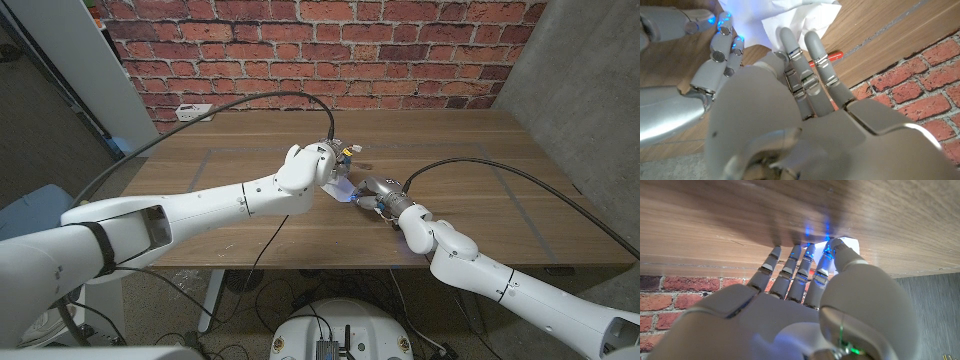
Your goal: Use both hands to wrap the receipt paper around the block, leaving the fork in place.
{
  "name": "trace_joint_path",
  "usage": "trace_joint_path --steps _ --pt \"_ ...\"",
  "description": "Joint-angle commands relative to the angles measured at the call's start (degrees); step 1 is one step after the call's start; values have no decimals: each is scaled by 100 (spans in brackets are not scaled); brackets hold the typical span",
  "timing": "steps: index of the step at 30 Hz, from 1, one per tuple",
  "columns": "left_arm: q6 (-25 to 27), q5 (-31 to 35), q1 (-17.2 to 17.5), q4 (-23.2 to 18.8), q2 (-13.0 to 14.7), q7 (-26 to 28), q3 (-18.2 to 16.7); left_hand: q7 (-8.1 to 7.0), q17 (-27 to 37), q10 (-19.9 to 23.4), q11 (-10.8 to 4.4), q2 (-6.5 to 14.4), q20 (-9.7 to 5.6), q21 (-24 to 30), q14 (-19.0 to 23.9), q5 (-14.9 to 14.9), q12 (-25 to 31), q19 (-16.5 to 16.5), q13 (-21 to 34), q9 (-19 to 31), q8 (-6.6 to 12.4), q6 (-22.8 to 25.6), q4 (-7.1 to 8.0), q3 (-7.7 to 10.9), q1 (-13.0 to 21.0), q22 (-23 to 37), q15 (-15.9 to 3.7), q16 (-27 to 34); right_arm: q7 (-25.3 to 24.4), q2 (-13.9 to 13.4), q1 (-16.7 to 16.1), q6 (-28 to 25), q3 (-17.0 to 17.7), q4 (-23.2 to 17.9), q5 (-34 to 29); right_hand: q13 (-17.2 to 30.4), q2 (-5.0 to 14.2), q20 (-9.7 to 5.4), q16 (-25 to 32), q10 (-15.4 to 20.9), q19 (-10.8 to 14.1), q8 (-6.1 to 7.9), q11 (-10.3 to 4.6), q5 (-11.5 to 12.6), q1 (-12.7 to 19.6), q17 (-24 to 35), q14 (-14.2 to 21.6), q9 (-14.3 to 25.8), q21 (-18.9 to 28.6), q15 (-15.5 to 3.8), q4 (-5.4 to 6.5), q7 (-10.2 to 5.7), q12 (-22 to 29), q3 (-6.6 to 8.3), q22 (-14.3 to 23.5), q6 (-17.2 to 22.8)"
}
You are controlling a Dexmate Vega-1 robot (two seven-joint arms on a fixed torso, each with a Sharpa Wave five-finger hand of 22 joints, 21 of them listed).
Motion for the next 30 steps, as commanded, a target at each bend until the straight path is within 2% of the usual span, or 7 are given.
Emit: trace_joint_path --steps 1,5,11,13,16,21,30 --pt "-723 -426 347 308 -77 -242 -674 -34 -92 -160 -20 8 -408 -47 -270 -108 -131 -58 -50 -15 -119 -244 122 -28 -258 -7 -4 -85 34 2 17 30 18 5 19 3 1 7 4 -24 -16 18 8 -7 -37 32 16 12 -17 -670 -3 -28 -40 54 21 2" --pt "-966 -743 416 392 -72 -287 -912 -97 -199 -328 29 78 -386 -157 -739 -254 -258 -135 -138 -38 -259 -579 264 -78 -628 -11 31 -146 62 -3 26 26 19 2 25 4 -10 9 4 -26 -18 -4 -12 -8 -52 39 15 12 -19 -670 -1 -12 -44 65 21 -56" --pt "-1362 -1495 547 539 -47 -346 -1365 6 -499 -731 239 26 -320 -614 -1666 -687 -505 -139 -423 -201 -421 -1462 925 -182 -2159 -50 259 -112 84 17 32 -61 40 -10 46 39 -234 46 58 -157 -79 -48 54 -29 -551 193 -93 20 -46 -617 174 -31 -97 -184 31 -325" --pt "-1524 -1805 621 592 -24 -308 -1543 54 -524 -931 380 -51 -129 -828 -1927 -843 -567 -23 -519 -310 -412 -1924 1148 -236 -2697 -63 505 -93 62 21 28 -68 51 -6 55 52 -303 68 84 -232 -107 -56 72 -14 -714 253 -135 25 -56 -586 220 -38 -122 -290 35 -413" --pt "-1775 -2318 758 645 25 -243 -1830 103 -548 -1087 548 -129 -46 -976 -1955 -920 -603 101 -573 -399 -465 -2440 1232 -242 -2972 -62 655 -68 26 32 22 -88 74 1 81 68 -383 88 101 -291 -134 -75 103 9 -905 319 -205 29 -65 -553 273 -39 -138 -419 40 -556" --pt "-2420 -3266 997 786 112 -127 -2306 -63 -564 -1281 726 -222 107 -1162 -1987 -994 -620 331 -606 -539 -466 -3134 1299 -231 -3275 -60 885 -46 -6 42 59 -42 64 53 93 81 -424 112 126 -418 -155 -103 123 43 -1019 383 -259 35 -71 -534 292 -78 -180 -513 44 -769" --pt "-3398 -3738 1368 731 331 596 -2650 -171 -562 -1508 781 -267 209 -1292 -2163 -1032 -719 518 -675 -665 -344 -3231 1325 -209 -3466 -55 985 -81 -62 47 78 49 79 106 142 94 -434 125 154 -491 -166 -104 123 74 -1042 434 -288 41 -73 -526 271 -94 -199 -560 47 -921"
